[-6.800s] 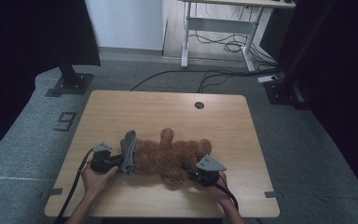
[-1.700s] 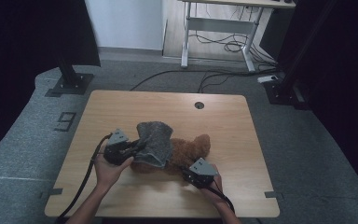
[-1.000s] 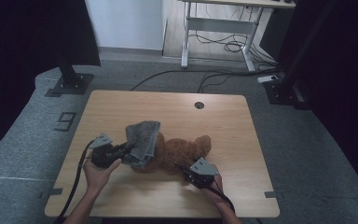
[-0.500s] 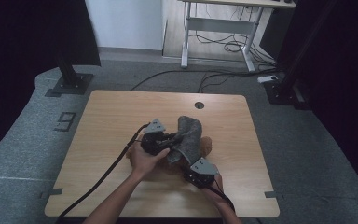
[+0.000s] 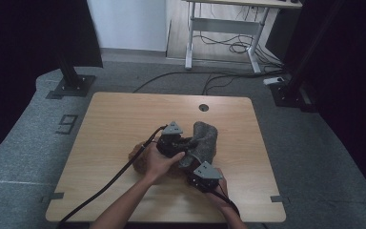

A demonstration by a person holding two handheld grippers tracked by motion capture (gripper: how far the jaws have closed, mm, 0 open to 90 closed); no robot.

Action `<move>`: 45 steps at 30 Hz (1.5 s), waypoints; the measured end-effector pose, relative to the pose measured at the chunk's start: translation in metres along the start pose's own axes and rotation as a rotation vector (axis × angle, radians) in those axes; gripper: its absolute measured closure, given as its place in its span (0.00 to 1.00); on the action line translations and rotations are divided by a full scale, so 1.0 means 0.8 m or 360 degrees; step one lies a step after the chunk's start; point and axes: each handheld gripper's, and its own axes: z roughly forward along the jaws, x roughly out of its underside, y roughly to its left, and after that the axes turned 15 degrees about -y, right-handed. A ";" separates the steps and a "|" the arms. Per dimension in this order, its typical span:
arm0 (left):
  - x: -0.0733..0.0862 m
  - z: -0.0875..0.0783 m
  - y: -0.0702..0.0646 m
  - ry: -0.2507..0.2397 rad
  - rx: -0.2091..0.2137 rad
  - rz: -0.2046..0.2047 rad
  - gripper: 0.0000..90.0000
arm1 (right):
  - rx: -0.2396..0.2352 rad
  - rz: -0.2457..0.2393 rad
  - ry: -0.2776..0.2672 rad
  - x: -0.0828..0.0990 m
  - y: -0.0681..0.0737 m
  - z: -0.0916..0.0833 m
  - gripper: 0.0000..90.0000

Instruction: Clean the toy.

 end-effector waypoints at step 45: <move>0.090 -0.205 0.093 0.0038 -0.0500 -0.0103 0.86 | 0.0061 0.0036 0.0020 0.004 0.000 0.001 0.57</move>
